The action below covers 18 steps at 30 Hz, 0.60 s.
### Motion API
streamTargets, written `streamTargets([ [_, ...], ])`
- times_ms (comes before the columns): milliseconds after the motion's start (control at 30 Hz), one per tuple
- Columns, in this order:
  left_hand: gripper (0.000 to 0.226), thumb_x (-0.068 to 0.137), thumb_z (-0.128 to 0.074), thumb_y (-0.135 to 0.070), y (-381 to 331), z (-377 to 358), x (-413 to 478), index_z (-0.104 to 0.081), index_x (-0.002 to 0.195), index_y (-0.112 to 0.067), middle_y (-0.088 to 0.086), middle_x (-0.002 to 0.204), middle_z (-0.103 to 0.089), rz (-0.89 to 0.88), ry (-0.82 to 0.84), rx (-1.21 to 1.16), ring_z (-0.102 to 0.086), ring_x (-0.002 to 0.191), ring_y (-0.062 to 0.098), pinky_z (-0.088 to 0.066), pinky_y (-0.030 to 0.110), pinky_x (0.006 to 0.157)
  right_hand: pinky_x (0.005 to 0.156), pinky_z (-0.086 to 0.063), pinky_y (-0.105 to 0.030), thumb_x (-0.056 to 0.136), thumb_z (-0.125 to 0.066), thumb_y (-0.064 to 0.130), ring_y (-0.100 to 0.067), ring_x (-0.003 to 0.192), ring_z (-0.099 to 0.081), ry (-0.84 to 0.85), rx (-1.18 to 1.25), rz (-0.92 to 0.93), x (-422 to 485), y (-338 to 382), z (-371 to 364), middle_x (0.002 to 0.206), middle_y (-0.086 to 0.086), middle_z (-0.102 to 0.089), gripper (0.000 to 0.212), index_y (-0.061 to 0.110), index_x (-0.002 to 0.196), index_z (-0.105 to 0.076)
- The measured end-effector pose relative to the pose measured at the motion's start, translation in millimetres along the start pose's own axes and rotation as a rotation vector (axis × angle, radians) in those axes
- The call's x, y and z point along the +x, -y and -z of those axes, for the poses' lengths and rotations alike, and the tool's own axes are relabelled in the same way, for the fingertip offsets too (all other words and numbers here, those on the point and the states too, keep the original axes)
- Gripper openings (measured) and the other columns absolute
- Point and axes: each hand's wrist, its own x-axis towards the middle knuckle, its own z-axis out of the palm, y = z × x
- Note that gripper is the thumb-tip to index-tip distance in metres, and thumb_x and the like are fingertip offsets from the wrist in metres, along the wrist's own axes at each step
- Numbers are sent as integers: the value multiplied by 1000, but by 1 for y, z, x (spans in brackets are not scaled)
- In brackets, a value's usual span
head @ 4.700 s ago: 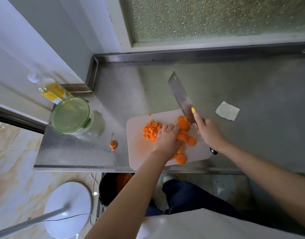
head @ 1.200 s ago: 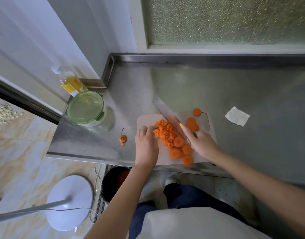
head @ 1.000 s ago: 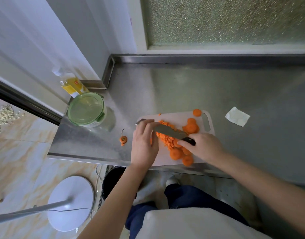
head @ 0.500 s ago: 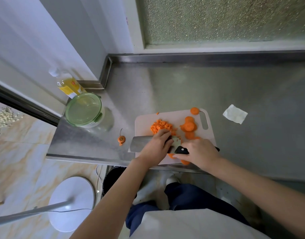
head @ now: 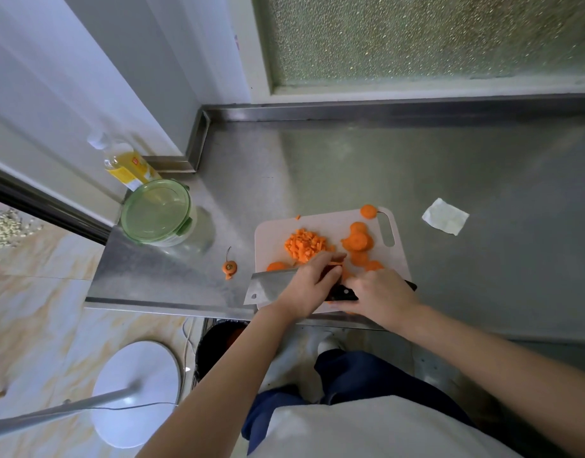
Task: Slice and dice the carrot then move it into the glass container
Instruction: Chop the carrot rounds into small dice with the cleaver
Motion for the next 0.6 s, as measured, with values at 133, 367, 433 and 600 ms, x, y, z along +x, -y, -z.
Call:
streamTargets([
  [133, 31, 94, -43, -29, 5, 3, -2, -61, 116, -18, 0, 113, -63, 44, -145, -72, -56, 106, 9, -42, 21, 93, 39, -29, -16, 58, -81, 60, -14, 36, -53, -52, 27, -61, 0, -2, -2, 44, 3, -56, 39, 23, 57, -67],
  [367, 28, 99, -41, -27, 8, 12, -4, -62, 107, -10, 4, 101, -65, 160, -143, -173, -57, 96, 13, -41, 18, 86, 43, -23, -17, 64, -75, 63, -13, 36, -51, -54, 17, -47, -5, -5, -5, 43, 4, -54, 47, 21, 51, -61],
  [433, 27, 98, -41, -30, 6, 13, -5, -61, 108, -15, 2, 101, -64, 165, -197, -220, -57, 98, 13, -43, 16, 85, 44, -23, -18, 66, -72, 64, -13, 38, -52, -44, 17, -40, -6, -6, -6, 44, 5, -55, 46, 21, 53, -62],
  [600, 39, 103, -27, -25, -6, 10, -3, -62, 102, -8, 9, 83, -66, 292, -37, -549, -63, 80, 20, -52, 24, 75, 42, -18, -15, 51, -84, 57, -13, 29, -45, -104, 1, -45, -3, -4, 0, 36, 4, -48, 46, 20, 46, -58],
])
